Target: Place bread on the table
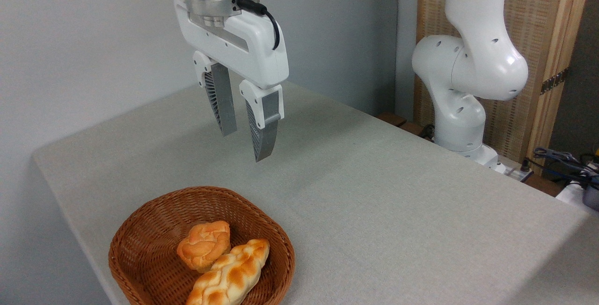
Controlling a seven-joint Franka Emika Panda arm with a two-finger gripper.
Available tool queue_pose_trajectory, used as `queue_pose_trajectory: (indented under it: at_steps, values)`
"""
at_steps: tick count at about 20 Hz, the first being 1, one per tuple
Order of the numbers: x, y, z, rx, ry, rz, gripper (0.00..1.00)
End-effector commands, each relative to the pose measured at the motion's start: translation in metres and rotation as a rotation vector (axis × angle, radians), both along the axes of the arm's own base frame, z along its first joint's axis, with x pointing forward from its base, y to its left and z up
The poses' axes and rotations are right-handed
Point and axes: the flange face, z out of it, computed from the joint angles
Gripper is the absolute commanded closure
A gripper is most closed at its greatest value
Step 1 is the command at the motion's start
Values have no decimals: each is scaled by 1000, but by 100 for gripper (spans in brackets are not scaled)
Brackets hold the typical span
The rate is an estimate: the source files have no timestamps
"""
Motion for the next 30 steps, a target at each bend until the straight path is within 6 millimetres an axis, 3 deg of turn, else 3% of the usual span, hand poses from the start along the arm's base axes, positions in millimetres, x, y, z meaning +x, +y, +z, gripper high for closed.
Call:
queue_pose_trajectory:
  at_steps: [1,25,30]
  values:
    - [-1,0,5,3,7,8,0]
    - [0,-6,-2,3,23,0,0]
    - [14,-7,-4,4,-88,5,0]
